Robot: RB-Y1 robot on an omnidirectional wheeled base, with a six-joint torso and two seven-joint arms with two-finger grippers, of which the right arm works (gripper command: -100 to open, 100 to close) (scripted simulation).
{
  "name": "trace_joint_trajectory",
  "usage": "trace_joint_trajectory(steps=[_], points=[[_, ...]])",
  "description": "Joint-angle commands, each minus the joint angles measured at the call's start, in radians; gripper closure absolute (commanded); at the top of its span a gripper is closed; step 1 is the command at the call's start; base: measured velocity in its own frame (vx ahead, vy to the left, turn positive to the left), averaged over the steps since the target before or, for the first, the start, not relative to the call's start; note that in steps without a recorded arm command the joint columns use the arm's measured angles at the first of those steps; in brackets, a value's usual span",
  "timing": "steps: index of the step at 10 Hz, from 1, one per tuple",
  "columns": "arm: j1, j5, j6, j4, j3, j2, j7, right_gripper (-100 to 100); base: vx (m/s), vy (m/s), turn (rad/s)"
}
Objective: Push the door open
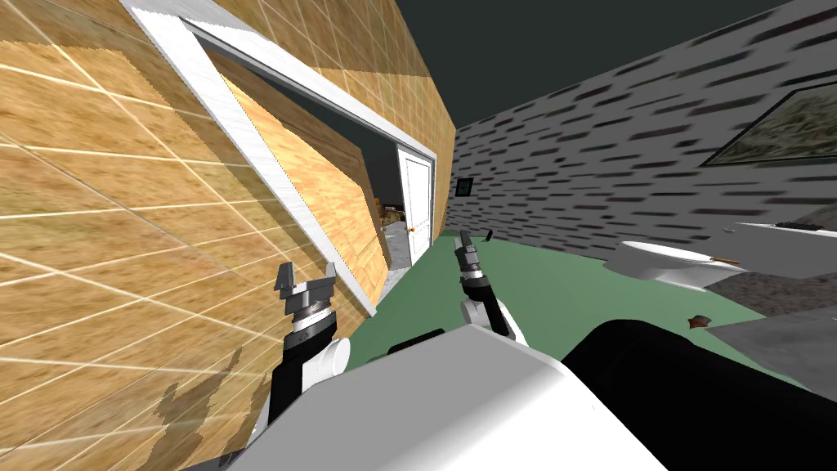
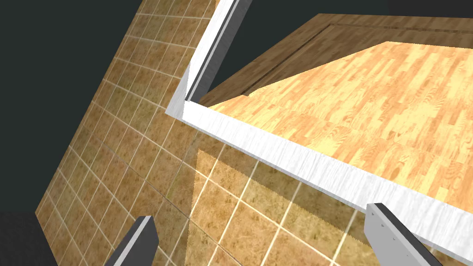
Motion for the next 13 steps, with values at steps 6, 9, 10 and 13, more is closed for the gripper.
trace_joint_trajectory(steps=[6, 9, 10, 13], points=[[-0.036, 0.050, -0.037, 0.127, 0.009, -0.058, 0.092, -100, 0.142, -0.052, 0.024], [-0.052, 0.073, -0.054, 0.184, 0.013, -0.076, 0.134, -100, 0.140, -0.045, 0.025], [-0.059, 0.083, -0.062, 0.209, 0.015, -0.083, 0.152, -100, 0.131, -0.059, 0.025], [-0.078, 0.110, -0.082, 0.277, 0.020, -0.099, 0.202, -100, 0.161, -0.061, 0.028]])
